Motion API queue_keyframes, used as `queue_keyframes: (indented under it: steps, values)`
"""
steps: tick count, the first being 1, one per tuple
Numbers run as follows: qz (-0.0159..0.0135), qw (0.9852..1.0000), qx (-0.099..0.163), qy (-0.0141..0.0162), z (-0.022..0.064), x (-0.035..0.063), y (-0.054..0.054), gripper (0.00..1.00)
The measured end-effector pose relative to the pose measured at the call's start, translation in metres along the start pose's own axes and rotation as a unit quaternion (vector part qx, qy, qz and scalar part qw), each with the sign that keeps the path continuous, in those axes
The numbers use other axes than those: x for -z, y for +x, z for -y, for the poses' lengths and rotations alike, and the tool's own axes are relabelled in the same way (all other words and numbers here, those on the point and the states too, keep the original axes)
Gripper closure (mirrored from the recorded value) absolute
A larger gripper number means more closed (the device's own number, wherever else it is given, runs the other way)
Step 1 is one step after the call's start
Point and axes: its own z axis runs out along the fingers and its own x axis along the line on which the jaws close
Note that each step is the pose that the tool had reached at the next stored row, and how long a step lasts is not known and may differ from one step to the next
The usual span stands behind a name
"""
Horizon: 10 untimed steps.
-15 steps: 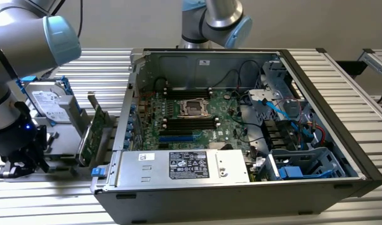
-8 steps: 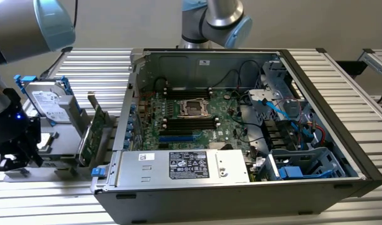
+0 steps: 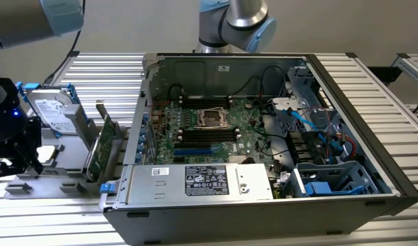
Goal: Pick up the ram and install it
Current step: 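Pick up the ram and move it above insertion slot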
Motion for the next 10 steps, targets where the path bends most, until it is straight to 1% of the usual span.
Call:
queue_keyframes:
  steps: [10]
  values:
    - [-0.0004, 1.0, 0.005, -0.0079, 0.0327, 0.048, 0.0, 0.86]
